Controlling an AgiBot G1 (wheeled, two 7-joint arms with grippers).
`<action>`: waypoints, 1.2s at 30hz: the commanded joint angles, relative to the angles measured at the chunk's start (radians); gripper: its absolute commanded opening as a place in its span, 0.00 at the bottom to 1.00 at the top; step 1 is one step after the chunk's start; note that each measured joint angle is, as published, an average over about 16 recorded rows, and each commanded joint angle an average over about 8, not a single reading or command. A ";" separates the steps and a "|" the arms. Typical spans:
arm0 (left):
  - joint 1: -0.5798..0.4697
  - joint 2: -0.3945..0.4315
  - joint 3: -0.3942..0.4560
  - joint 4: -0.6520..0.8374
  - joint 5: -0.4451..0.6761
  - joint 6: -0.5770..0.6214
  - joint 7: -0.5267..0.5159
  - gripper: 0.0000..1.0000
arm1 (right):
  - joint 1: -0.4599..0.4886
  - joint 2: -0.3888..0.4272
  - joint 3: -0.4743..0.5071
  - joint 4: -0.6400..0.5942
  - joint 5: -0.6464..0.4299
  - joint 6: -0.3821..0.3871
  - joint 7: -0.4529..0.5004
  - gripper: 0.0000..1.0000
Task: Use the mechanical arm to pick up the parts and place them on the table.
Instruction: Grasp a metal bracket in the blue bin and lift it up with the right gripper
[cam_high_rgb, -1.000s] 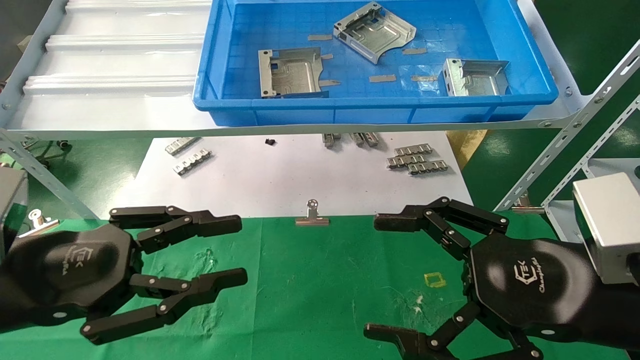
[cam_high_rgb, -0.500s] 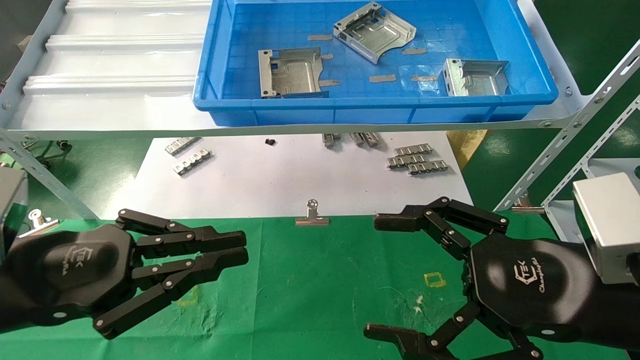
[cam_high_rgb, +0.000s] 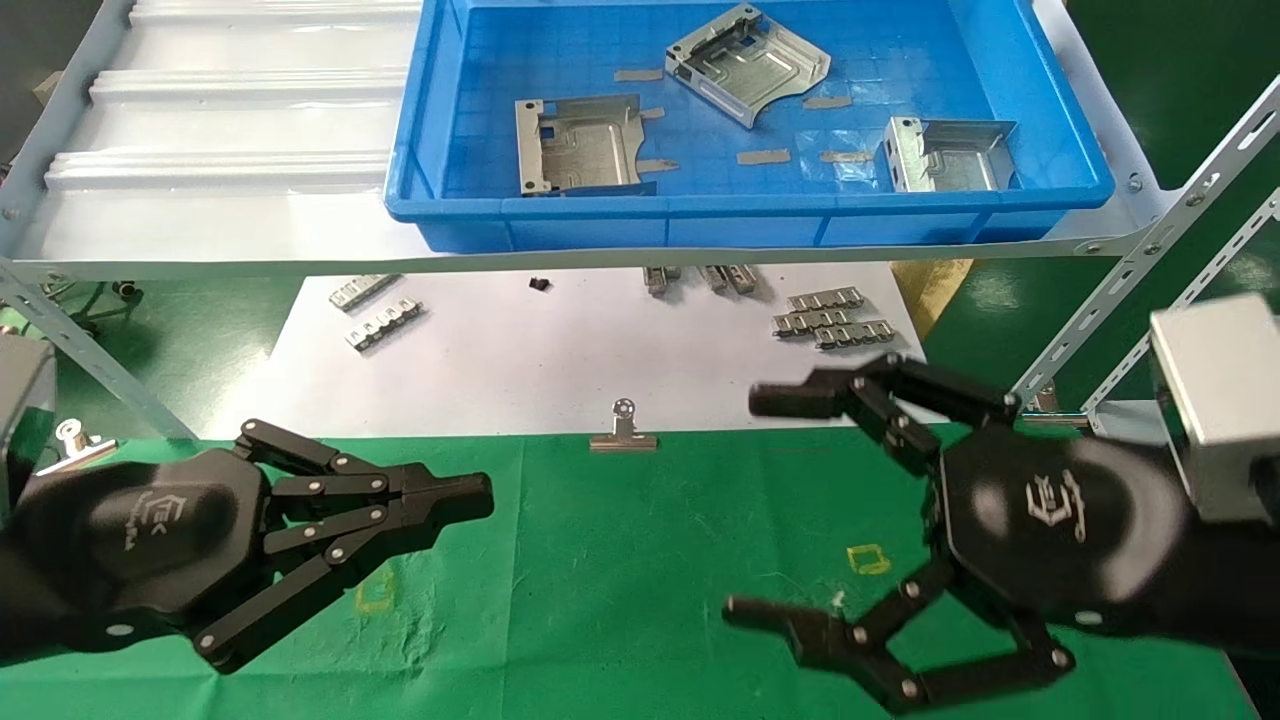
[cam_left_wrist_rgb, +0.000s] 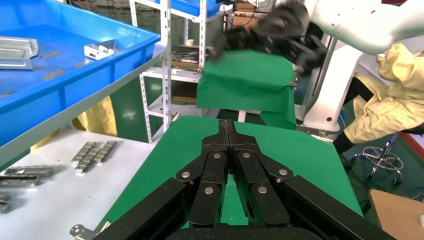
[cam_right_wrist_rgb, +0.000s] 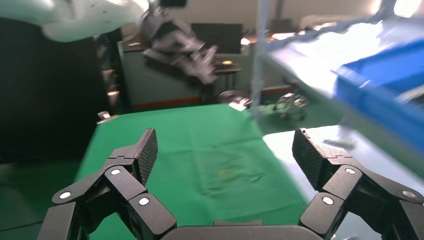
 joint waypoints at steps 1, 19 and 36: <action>0.000 0.000 0.000 0.000 0.000 0.000 0.000 0.00 | 0.030 -0.008 0.000 -0.001 -0.014 0.016 0.003 1.00; 0.000 0.000 0.000 0.000 0.000 0.000 0.000 0.00 | 0.630 -0.418 -0.219 -0.634 -0.505 0.275 -0.061 1.00; 0.000 0.000 0.000 0.000 0.000 0.000 0.000 1.00 | 0.773 -0.707 -0.285 -1.121 -0.626 0.640 -0.137 0.00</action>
